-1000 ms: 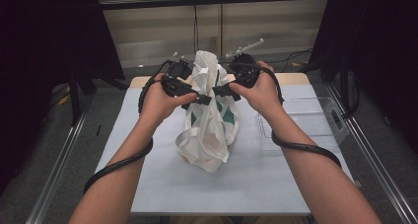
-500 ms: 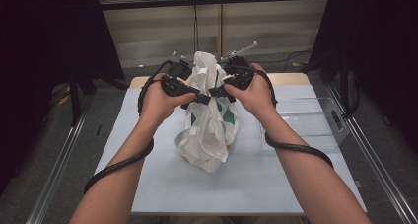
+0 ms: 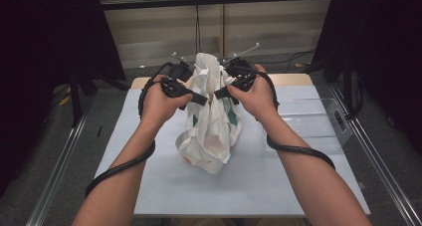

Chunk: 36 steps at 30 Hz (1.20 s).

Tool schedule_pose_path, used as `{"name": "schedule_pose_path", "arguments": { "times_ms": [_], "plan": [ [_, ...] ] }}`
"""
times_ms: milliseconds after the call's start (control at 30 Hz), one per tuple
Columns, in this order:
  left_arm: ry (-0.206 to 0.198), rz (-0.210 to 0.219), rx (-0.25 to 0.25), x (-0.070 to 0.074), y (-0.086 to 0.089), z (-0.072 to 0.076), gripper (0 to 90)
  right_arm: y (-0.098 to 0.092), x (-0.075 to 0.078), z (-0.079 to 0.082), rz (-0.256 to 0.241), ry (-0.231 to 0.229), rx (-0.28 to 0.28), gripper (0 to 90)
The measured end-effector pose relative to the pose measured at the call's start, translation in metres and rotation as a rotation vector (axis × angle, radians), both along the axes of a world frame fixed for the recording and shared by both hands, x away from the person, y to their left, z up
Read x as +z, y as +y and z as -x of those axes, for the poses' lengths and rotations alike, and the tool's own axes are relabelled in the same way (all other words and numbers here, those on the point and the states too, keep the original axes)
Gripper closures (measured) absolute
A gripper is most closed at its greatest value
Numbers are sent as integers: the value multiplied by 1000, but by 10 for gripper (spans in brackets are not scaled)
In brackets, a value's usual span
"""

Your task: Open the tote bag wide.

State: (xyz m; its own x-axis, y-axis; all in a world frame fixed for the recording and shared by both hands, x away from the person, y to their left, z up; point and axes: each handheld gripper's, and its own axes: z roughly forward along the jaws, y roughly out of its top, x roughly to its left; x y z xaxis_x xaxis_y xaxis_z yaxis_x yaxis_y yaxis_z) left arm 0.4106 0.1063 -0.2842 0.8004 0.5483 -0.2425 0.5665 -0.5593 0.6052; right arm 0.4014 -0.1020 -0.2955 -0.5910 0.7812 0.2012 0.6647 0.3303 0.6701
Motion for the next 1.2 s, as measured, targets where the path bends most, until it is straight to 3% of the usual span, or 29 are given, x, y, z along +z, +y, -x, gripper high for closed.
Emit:
{"name": "schedule_pose_path", "arguments": {
  "times_ms": [367, 600, 1200],
  "plan": [
    [11, 23, 64, 1, 18, -4, 882, -21, -8, -3, -40, 24, -38, 781],
    [4, 3, 114, 1, 30, -6, 878, -28, -10, -4, -31, 28, -51, 779],
    [4, -2, 162, -5, 46, -10, 872, -35, -15, -6, -22, 31, -73, 772]
  ]
}}
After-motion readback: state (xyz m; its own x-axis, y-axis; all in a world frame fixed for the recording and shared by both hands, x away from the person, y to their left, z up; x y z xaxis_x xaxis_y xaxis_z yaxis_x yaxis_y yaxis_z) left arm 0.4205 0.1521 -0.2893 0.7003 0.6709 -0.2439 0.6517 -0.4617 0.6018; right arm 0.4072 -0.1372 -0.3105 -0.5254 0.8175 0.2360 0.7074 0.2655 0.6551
